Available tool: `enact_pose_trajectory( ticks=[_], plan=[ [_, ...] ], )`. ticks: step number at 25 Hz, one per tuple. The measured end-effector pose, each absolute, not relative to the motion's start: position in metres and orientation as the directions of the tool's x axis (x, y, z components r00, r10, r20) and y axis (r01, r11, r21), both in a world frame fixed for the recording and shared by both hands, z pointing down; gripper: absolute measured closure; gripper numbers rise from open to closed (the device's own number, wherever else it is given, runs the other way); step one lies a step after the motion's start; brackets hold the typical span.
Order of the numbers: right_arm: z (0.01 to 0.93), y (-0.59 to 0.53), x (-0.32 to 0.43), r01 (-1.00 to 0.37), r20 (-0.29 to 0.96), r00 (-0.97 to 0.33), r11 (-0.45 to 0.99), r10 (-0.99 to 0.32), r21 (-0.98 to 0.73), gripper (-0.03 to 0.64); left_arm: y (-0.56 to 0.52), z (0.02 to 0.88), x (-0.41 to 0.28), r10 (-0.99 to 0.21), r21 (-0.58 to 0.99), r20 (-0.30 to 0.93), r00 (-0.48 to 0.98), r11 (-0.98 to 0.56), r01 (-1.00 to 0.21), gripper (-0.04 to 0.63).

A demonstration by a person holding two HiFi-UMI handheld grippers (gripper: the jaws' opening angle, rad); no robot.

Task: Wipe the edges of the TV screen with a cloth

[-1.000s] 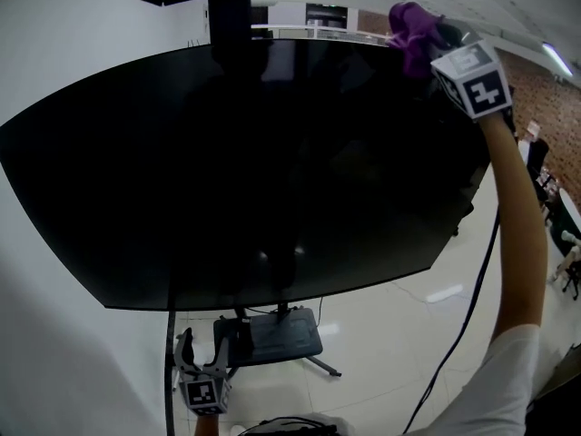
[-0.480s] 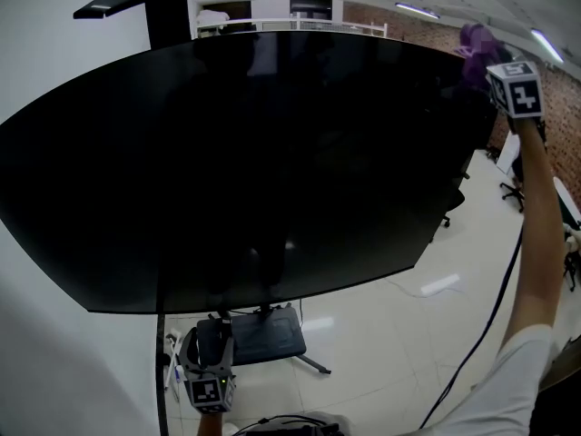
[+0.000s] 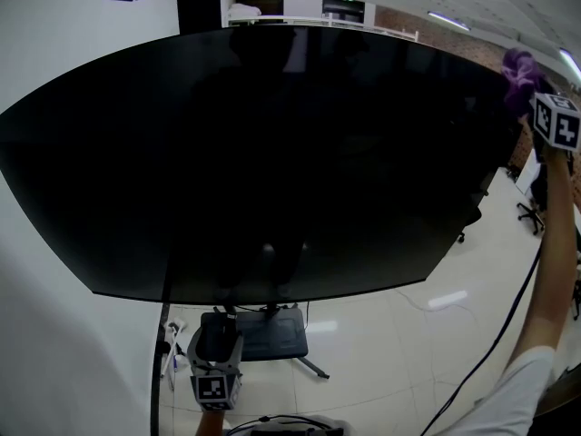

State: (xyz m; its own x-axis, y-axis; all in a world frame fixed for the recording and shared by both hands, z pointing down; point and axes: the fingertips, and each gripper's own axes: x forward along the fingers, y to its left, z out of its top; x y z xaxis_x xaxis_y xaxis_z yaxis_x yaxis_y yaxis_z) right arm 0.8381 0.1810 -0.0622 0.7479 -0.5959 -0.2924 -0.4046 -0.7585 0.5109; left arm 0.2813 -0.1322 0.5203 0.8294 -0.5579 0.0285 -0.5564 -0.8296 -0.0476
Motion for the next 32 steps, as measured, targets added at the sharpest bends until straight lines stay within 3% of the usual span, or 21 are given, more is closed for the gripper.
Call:
enact_pose_trajectory(
  ticks=[3,8,12,32],
  plan=[
    [-0.058,0.19,0.839,-0.449,-0.305,0.741,-0.779,-0.598,0.438,0.517,-0.133,0.524,0.276,-0.569,-0.042,0.033,0.822,-0.823,-0.567,0.275],
    [-0.042,0.204,0.845,-0.33,-0.313,0.795,-0.803,-0.52,0.496,0.518,-0.14,0.528,0.27,-0.575,-0.043,0.039,0.817,-0.818,-0.573,0.275],
    [-0.021,0.217,0.857,-0.325,-0.273,0.837,-0.833,-0.474,0.449,0.52,-0.141,0.525,0.271,-0.57,-0.038,0.029,0.821,-0.822,-0.569,0.275],
    [0.18,0.207,0.87,-0.489,-0.14,0.774,-0.724,-0.617,0.486,0.52,-0.111,0.538,0.273,-0.542,-0.046,0.073,0.837,-0.84,-0.54,0.275]
  ],
)
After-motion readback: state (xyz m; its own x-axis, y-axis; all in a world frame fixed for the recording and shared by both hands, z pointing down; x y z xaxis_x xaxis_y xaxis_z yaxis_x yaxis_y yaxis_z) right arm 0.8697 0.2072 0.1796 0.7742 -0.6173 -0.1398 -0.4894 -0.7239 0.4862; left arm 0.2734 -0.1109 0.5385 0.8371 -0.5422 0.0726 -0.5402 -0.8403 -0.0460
